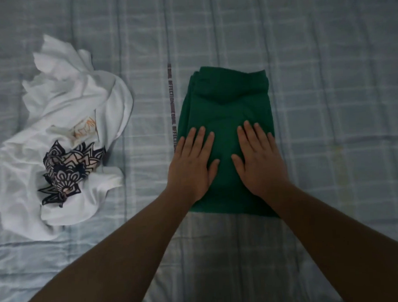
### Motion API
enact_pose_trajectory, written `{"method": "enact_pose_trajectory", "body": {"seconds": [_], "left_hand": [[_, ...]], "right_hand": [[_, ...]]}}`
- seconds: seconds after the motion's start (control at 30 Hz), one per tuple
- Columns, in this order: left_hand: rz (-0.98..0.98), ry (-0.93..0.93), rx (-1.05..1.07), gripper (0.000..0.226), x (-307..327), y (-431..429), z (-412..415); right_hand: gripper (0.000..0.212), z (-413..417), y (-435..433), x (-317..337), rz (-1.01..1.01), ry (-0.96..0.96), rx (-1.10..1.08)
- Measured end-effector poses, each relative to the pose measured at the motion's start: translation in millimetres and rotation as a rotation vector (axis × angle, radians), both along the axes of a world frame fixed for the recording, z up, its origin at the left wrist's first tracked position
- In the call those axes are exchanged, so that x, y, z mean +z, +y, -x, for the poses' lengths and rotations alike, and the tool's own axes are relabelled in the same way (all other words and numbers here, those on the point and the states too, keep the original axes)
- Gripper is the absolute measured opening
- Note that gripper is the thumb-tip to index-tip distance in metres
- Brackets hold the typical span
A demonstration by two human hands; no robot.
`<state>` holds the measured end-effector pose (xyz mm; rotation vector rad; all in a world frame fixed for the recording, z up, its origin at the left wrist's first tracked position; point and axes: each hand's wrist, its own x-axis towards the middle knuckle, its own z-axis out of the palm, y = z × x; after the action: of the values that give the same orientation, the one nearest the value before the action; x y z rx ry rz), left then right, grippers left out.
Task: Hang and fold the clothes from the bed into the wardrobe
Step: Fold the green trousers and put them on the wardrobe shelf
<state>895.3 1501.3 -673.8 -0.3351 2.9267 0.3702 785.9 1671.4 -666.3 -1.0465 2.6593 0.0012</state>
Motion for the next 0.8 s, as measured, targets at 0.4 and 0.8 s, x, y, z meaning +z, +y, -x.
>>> {"method": "enact_pose_trajectory", "body": {"seconds": [0.4, 0.8], "left_hand": [[-0.015, 0.146, -0.375, 0.066, 26.4, 13.7, -78.4], [0.106, -0.185, -0.451, 0.073, 24.1, -6.8, -82.7]], "right_hand": [[0.065, -81.4, 63.6, 30.7, 0.108, -0.034, 0.44], [0.072, -64.6, 68.6, 32.6, -0.154, -0.09, 0.386]]}}
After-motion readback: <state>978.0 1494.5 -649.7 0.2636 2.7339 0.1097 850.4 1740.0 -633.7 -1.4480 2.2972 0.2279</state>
